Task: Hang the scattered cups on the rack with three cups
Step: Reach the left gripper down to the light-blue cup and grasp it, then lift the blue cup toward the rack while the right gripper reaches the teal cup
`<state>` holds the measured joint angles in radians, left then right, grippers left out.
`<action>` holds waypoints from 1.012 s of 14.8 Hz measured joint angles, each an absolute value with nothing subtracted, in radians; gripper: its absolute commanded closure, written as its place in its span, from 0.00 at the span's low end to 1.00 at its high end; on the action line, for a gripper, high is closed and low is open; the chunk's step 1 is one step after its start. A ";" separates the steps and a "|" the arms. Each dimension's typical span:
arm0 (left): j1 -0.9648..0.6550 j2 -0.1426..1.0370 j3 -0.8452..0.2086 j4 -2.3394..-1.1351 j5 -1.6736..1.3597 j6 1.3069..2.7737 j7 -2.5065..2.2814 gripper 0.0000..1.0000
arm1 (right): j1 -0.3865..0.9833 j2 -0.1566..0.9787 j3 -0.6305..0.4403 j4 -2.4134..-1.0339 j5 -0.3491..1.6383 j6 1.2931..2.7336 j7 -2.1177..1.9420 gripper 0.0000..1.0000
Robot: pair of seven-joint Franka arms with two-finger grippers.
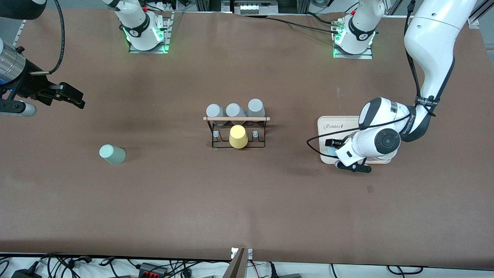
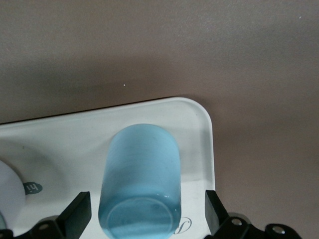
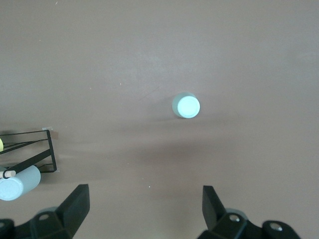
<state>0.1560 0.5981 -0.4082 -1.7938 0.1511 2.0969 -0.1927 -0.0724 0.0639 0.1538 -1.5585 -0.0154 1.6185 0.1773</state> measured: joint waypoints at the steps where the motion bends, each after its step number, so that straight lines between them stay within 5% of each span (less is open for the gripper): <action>1: 0.156 0.599 -0.408 -1.796 0.154 2.099 -0.193 0.25 | -0.072 0.064 0.154 -1.558 -0.015 1.619 0.177 0.00; 3: 0.155 0.599 -0.408 -1.797 0.180 2.100 -0.195 0.72 | -0.072 0.064 0.154 -1.558 -0.015 1.619 0.177 0.00; 6: 0.154 0.595 -0.411 -1.796 0.193 2.101 -0.202 0.96 | -0.072 0.064 0.154 -1.558 -0.015 1.619 0.177 0.00; 11: 0.154 0.581 -0.453 -1.774 0.193 2.064 -0.281 1.00 | -0.072 0.064 0.154 -1.558 -0.015 1.618 0.177 0.00; 15: 0.099 0.546 -0.528 -1.625 0.193 1.891 -0.441 1.00 | -0.073 0.064 0.154 -1.558 -0.015 1.619 0.178 0.00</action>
